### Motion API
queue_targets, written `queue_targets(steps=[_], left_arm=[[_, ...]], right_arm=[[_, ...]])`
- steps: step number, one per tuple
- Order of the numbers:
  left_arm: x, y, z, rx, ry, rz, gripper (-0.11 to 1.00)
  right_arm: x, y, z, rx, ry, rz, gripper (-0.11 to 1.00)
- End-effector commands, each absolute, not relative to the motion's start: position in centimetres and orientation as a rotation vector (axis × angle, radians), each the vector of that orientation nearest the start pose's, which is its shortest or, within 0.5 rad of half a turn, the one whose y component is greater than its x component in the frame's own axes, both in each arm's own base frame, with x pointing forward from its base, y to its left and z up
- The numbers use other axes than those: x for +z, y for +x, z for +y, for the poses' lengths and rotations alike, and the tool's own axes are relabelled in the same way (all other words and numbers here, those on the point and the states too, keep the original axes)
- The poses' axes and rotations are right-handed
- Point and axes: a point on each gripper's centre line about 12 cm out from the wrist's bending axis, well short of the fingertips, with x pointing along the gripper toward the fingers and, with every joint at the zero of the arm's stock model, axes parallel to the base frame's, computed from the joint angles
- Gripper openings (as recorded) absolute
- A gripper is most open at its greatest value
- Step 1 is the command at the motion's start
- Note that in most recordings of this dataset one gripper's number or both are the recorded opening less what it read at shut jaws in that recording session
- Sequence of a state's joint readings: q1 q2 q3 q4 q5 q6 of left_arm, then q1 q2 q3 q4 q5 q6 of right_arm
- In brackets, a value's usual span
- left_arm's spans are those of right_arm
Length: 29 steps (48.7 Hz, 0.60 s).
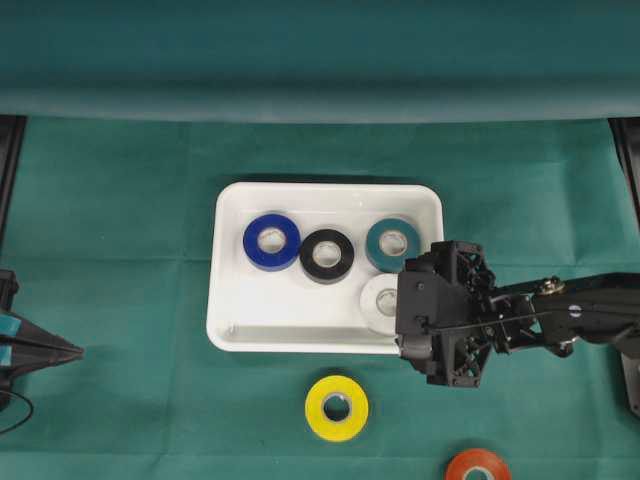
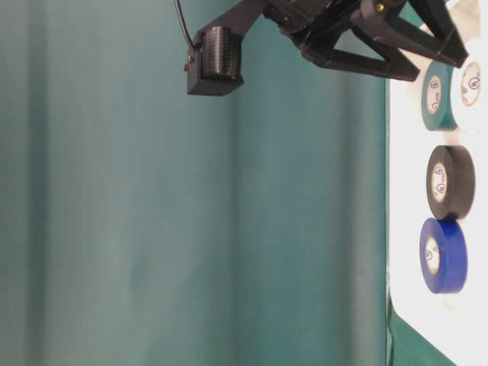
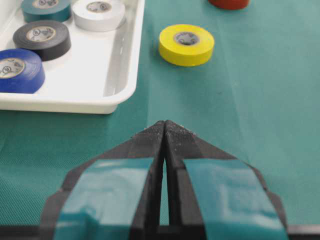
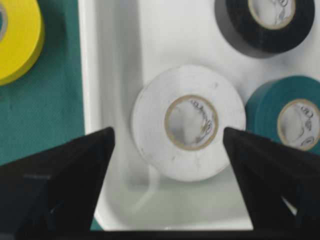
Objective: Put the tape into the white case with the right arm.
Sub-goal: 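Carry the white tape into the tray's lower right and release it, then withdraw the right gripper to the right side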
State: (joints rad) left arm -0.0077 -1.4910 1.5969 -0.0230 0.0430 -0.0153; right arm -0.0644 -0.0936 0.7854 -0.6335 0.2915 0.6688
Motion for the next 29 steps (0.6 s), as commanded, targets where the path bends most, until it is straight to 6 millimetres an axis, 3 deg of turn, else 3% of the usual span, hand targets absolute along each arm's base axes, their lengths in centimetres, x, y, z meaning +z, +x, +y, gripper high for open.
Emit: queue_targets(steps=[1,18,29], left_arm=[[16.5,12.2,-0.1,-0.006,-0.038,0.146,0.00],[16.5,12.2,-0.1,-0.006,-0.038,0.147,0.00],[16.5,12.2,-0.1,-0.006,-0.039,0.146,0.00]], right_arm=[[15.7,33.2,-4.1,-0.241,0.000,0.888,0.77],[15.6,32.7,-4.1,-0.246,0.000,0.899,0.76],[16.3,29.7,-4.3,-0.277,-0.006,0.908,0.76]])
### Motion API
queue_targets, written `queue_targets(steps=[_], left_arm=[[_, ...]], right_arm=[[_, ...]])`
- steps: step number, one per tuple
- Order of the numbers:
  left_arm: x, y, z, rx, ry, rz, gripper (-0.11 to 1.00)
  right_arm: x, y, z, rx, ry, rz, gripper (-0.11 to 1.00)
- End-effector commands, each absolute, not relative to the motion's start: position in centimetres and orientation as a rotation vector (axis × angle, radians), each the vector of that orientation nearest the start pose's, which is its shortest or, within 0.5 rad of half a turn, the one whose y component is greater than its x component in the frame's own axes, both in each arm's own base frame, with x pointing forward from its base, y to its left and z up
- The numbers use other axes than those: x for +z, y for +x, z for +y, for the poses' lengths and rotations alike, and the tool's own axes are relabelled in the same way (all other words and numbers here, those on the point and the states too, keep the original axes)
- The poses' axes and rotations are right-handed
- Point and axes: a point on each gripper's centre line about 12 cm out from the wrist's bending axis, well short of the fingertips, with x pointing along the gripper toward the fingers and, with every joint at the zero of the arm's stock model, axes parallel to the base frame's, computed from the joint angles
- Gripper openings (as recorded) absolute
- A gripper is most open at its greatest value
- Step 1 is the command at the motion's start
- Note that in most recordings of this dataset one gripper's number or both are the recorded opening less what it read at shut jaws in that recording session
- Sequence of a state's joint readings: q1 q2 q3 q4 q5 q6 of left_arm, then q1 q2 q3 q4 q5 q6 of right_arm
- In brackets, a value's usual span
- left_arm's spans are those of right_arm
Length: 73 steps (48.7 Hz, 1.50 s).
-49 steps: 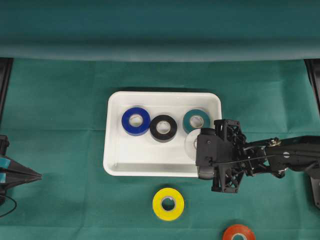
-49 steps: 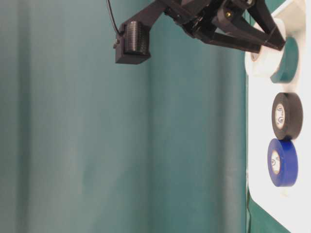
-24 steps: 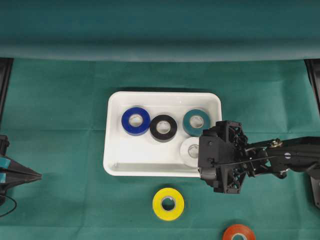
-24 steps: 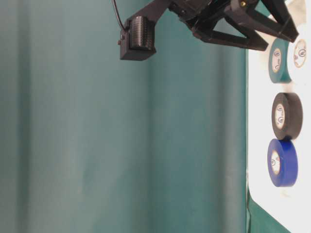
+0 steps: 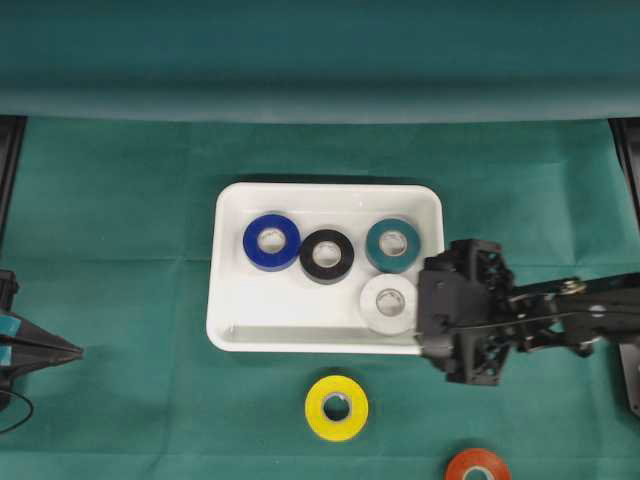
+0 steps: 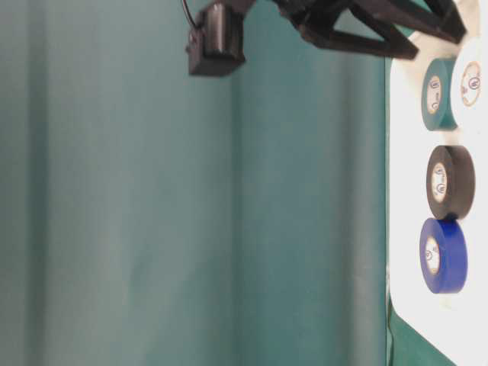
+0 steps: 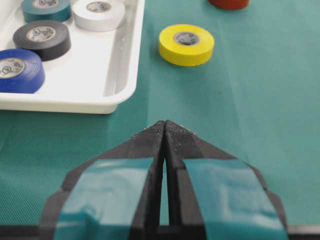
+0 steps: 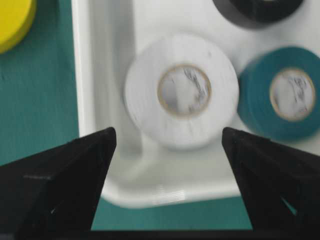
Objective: Put the tape into the white case with the right arm.
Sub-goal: 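Withdraw the right gripper to the right side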
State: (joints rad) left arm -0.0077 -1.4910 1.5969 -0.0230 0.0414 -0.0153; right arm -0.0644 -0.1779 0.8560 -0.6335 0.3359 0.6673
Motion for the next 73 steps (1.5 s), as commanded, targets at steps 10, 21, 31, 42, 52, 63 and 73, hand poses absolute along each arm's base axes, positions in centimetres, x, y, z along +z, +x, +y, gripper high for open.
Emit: queue_targets(steps=[10,21,31,42,52,63,73], left_arm=[[16.5,12.2,-0.1,-0.006,-0.038,0.146,0.00],[16.5,12.2,-0.1,-0.004,-0.038,0.146,0.00],[16.5,12.2,-0.1,-0.004,-0.039,0.147,0.00],[16.5,12.2,-0.1,-0.004,-0.038,0.147,0.00],[16.5,12.2,-0.1,-0.004,-0.038,0.147,0.00],[16.5,12.2,-0.1,-0.004,-0.038,0.146,0.00],[16.5,12.2,-0.1,-0.004,-0.038,0.146,0.00]], right_arm=[[16.9,25.8,-3.9,-0.266,0.009,0.852,0.76],[16.9,21.9,-3.3,-0.242,0.029,0.774,0.76],[16.5,18.8,-3.2,-0.264,0.066,0.739,0.76],[16.4,17.2,-3.1,-0.298,0.154,0.682,0.75],[16.4,17.0,-3.1,-0.298,0.166,0.669,0.75],[16.2,17.2,-2.0,-0.230,0.155,0.664,0.75],[16.0,17.7,0.8,-0.071,0.107,0.680,0.75]])
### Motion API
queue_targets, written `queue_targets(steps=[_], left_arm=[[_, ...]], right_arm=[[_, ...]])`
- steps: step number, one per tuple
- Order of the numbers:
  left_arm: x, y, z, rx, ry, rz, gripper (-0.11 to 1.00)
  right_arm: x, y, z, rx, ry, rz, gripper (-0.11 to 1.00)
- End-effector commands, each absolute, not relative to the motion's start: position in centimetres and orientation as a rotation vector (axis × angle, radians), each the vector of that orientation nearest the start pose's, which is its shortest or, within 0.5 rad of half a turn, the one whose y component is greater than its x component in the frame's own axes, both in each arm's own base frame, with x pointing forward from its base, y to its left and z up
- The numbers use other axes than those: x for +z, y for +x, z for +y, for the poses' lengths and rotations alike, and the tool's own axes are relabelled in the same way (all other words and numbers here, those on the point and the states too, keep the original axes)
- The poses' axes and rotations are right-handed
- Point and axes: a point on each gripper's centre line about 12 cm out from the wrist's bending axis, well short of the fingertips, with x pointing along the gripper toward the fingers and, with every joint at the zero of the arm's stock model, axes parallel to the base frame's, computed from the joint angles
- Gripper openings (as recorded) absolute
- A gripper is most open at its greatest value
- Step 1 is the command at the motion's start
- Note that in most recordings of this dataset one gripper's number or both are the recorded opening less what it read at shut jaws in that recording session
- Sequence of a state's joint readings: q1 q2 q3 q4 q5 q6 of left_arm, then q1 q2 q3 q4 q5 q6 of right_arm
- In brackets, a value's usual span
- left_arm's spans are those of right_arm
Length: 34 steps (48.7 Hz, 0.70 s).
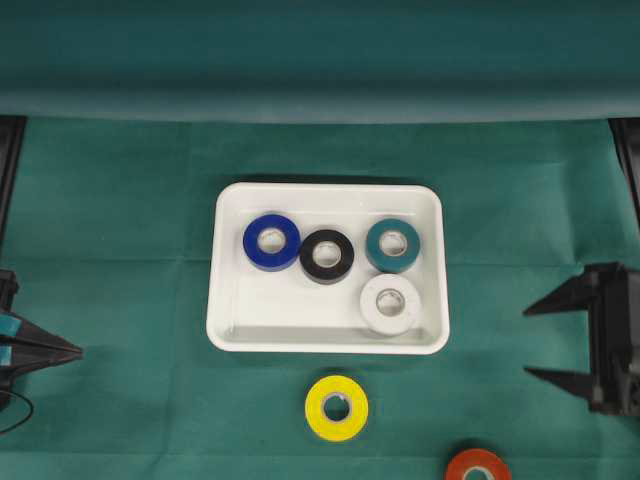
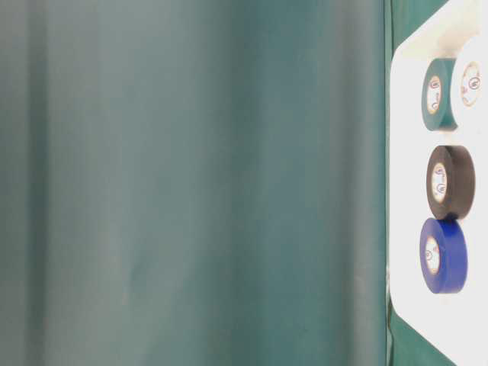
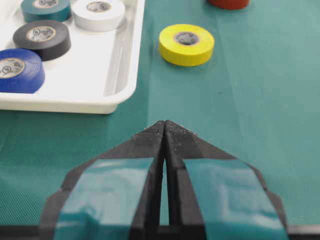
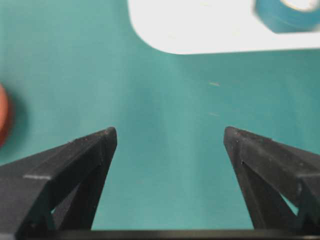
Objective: Put the tape into the white case with the right arm.
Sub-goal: 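Withdraw the right gripper to the right side, then move the right gripper down over the yellow tape roll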
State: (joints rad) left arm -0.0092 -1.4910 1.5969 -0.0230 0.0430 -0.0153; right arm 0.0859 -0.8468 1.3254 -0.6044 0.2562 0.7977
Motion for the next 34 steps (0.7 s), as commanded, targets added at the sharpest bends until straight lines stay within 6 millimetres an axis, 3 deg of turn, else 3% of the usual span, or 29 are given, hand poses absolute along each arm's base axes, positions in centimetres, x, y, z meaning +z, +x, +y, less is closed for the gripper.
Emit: queue_targets(steps=[1,20,34], left_arm=[[16.5,12.2,-0.1,-0.004,-0.038,0.147,0.00],[16.5,12.2,-0.1,-0.004,-0.038,0.147,0.00],[16.5,12.2,-0.1,-0.004,-0.039,0.147,0.00]], right_arm=[[16.0,17.7,1.0,-0.060,0.103,0.683,0.75],[14.8,19.2,2.4,-0.010,0.061,0.780,0.73],[15.7,20.5,2.8,0.007,0.061,0.756,0.73]])
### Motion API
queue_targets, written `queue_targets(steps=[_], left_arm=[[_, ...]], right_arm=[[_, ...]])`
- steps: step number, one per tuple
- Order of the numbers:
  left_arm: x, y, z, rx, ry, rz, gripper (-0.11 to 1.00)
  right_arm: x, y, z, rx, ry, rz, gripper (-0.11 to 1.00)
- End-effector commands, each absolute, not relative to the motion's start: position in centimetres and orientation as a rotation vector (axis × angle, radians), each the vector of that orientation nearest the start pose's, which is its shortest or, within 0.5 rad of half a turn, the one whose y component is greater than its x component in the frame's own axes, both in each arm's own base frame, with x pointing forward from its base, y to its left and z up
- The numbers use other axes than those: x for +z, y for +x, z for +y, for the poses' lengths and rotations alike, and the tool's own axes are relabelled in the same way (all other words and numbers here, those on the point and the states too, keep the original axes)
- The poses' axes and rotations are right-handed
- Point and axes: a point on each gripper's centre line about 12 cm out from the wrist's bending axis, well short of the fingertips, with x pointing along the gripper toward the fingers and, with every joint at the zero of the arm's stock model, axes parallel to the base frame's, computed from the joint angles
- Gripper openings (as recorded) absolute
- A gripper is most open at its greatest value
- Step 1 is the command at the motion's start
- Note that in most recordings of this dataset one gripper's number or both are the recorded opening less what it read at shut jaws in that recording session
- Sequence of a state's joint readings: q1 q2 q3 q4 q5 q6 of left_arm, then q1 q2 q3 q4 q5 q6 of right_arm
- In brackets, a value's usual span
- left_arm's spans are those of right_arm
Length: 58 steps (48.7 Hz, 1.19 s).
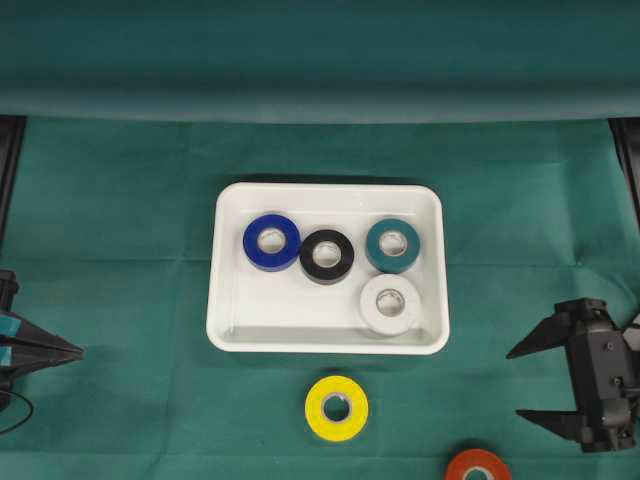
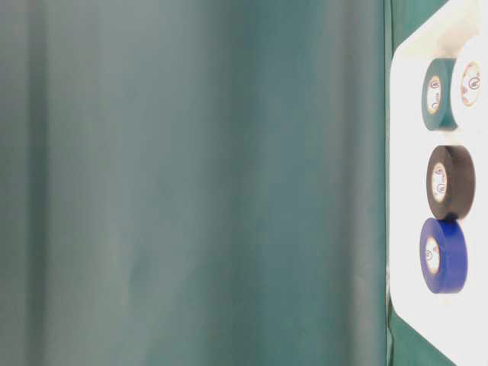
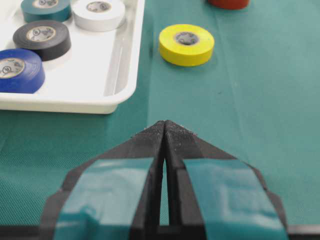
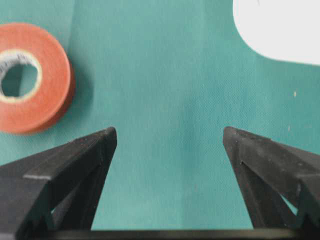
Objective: Put the tape into the white case with the right arm.
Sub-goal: 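Move the right gripper down over the yellow tape roll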
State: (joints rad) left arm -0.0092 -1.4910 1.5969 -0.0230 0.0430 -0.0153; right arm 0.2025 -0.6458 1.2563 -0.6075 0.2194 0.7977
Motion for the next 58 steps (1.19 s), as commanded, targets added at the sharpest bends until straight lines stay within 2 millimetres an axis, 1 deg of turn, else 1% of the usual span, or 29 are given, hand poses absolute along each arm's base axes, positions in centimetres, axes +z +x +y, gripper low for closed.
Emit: queue_targets(steps=[1,9,18,31,44,52,58], left_arm=[[16.5,12.2,-0.1,-0.006,-0.038,0.147,0.00],[16.5,12.2,-0.1,-0.004,-0.038,0.147,0.00],[16.5,12.2,-0.1,-0.004,-0.038,0.147,0.00],[16.5,12.2,-0.1,-0.004,-0.038,0.147,0.00],[16.5,12.2,-0.1,-0.004,-0.038,0.146,0.00],[16.5,12.2,-0.1,-0.004,-0.039,0.146,0.00],[16.5,12.2,-0.1,-0.004,-0.038,0.147,0.00]], right_arm=[[15.7,20.7,2.8,0.007,0.059,0.758,0.73],[15.9,22.9,3.3,0.009,0.033,0.787,0.73],[16.2,26.2,3.9,0.009,0.017,0.808,0.73],[15.7,31.5,5.0,0.009,0.008,0.839,0.73],[14.9,36.2,6.0,0.009,0.004,0.846,0.73],[14.7,38.4,6.4,0.010,0.007,0.837,0.73],[14.3,39.4,6.6,0.010,0.005,0.840,0.73]])
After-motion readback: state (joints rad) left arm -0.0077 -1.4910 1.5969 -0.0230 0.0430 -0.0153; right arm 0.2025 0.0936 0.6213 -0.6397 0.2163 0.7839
